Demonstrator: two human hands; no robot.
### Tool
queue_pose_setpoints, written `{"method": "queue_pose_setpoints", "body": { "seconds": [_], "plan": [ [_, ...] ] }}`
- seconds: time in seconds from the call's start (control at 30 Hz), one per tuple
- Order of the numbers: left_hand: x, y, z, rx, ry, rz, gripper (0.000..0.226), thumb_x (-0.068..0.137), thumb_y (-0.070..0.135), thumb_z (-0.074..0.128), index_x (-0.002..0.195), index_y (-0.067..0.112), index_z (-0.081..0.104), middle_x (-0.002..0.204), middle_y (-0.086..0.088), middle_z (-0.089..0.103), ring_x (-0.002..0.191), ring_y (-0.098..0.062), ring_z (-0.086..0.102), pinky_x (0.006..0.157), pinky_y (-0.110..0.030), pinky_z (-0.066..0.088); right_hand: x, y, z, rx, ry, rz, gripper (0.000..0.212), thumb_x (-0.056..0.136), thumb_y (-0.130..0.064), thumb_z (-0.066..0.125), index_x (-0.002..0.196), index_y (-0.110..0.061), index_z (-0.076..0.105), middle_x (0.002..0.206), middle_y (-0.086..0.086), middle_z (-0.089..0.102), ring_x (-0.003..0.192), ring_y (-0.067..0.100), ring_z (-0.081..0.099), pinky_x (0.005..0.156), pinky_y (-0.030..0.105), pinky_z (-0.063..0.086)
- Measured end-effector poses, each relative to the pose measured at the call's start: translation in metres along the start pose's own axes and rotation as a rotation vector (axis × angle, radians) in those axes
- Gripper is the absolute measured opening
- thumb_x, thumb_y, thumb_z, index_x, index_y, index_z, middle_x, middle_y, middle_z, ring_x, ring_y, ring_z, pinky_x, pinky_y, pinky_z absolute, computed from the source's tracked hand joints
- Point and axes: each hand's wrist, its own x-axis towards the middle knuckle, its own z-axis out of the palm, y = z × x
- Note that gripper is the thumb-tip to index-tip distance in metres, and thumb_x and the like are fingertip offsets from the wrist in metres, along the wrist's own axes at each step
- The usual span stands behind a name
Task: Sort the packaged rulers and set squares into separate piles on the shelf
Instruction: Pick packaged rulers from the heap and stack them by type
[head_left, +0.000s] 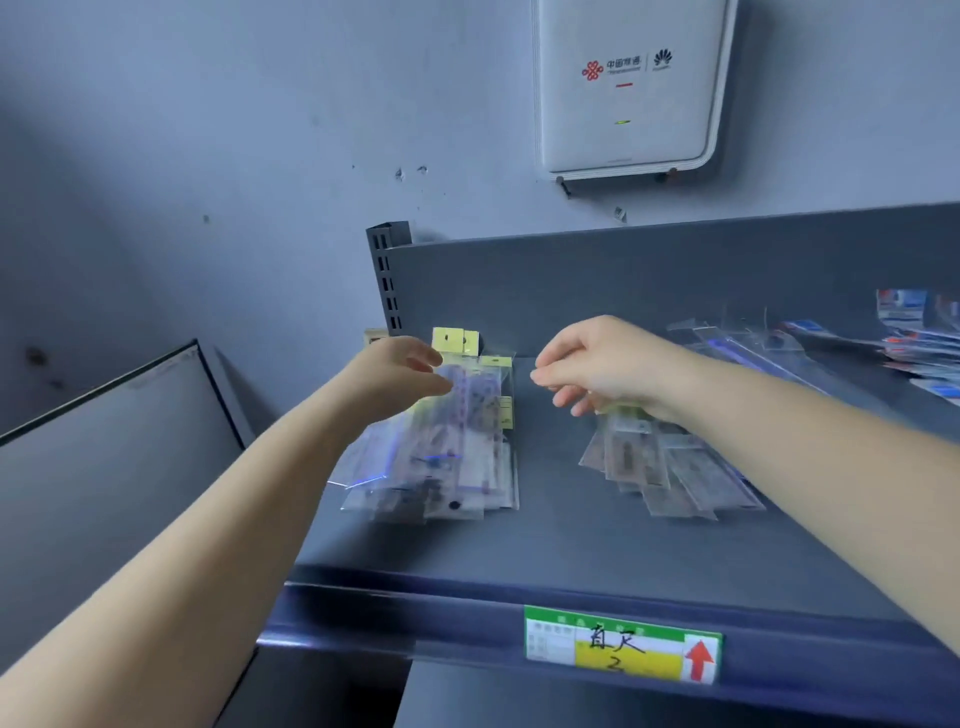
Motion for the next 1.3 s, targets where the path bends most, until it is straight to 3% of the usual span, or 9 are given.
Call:
{"method": "queue_pose_setpoints", "body": {
  "seconds": [0.17,0.27,0.4,0.6,0.8,0.93,1.0,1.13,1.3],
  "plan": [
    [-0.002,-0.026,-0.006,0.079,-0.083,-0.072,0.051,0.085,0.026,0.066,0.131,0.013,0.049,0.131,-0.005,0.053,0.108,-0.019,0.054,0.087,-0.026,0.040,0.010,-0.014,0.042,-0.206,-0.079,0.034,0.061,0.082,-0.035,0.068,0.128,0.001,0.051,0.134,0.019,0.051,0.124,0.033,0.049,0.105,0.040,0.040],
    [0.003,-0.036,-0.005,0.155,-0.069,-0.093,0.062,0.084,0.034,0.067,0.136,0.013,0.043,0.138,-0.005,0.048,0.120,-0.021,0.050,0.091,-0.027,0.038,0.010,-0.022,0.057,-0.326,-0.108,0.025,0.072,0.081,-0.041,0.068,0.140,-0.009,0.040,0.144,0.007,0.042,0.128,0.022,0.044,0.098,0.026,0.036],
    [0.009,-0.044,-0.003,0.163,-0.014,-0.159,0.071,0.083,0.038,0.067,0.140,0.010,0.036,0.143,-0.005,0.043,0.127,-0.024,0.045,0.096,-0.029,0.037,0.016,-0.028,0.071,-0.349,-0.055,0.024,0.070,0.077,-0.040,0.072,0.133,-0.008,0.042,0.137,0.007,0.046,0.122,0.022,0.048,0.097,0.029,0.040],
    [0.014,-0.058,-0.004,0.086,0.044,-0.172,0.066,0.078,0.042,0.072,0.130,0.010,0.045,0.121,-0.004,0.056,0.106,-0.022,0.053,0.086,-0.031,0.044,0.031,-0.033,0.082,-0.331,0.003,0.111,0.093,0.071,-0.044,0.077,0.140,-0.003,0.030,0.143,0.009,0.040,0.127,0.025,0.044,0.097,0.031,0.039],
    [0.016,-0.060,-0.006,-0.028,0.045,-0.154,0.073,0.078,0.035,0.075,0.137,0.011,0.039,0.126,-0.003,0.053,0.097,-0.020,0.052,0.077,-0.026,0.037,0.037,-0.025,0.075,-0.116,0.058,0.212,0.072,0.072,-0.017,0.080,0.130,0.001,0.041,0.126,0.015,0.050,0.114,0.029,0.051,0.092,0.034,0.043],
    [0.016,-0.059,-0.012,0.002,-0.002,-0.225,0.048,0.078,0.033,0.075,0.114,0.012,0.052,0.091,0.000,0.047,0.085,-0.018,0.046,0.070,-0.026,0.035,0.041,-0.019,0.076,-0.032,0.063,0.226,0.027,0.073,-0.005,0.075,0.092,-0.002,0.057,0.076,0.010,0.050,0.064,0.022,0.047,0.062,0.025,0.039],
    [0.018,-0.060,-0.015,0.021,-0.018,-0.249,0.038,0.075,0.034,0.077,0.091,0.014,0.048,0.081,0.000,0.046,0.068,-0.014,0.043,0.058,-0.025,0.034,0.042,-0.017,0.073,0.035,0.092,0.215,0.021,0.075,0.001,0.069,0.094,-0.001,0.061,0.073,0.010,0.051,0.063,0.023,0.048,0.066,0.027,0.040],
    [0.020,-0.062,-0.017,0.020,-0.016,-0.273,0.043,0.073,0.035,0.078,0.093,0.009,0.051,0.079,-0.004,0.047,0.060,-0.014,0.039,0.050,-0.022,0.029,0.038,-0.018,0.064,0.184,0.165,0.160,0.015,0.082,0.001,0.064,0.096,-0.003,0.063,0.074,0.011,0.057,0.062,0.021,0.051,0.072,0.030,0.037],
    [0.019,-0.065,-0.024,-0.065,0.059,-0.261,0.017,0.083,0.018,0.067,0.087,0.011,0.052,0.066,-0.004,0.043,0.056,-0.016,0.037,0.047,-0.022,0.027,0.037,-0.018,0.056,0.527,0.167,0.153,0.018,0.086,0.006,0.059,0.098,-0.006,0.053,0.071,0.006,0.055,0.060,0.016,0.052,0.079,0.029,0.043]
  ]
}}
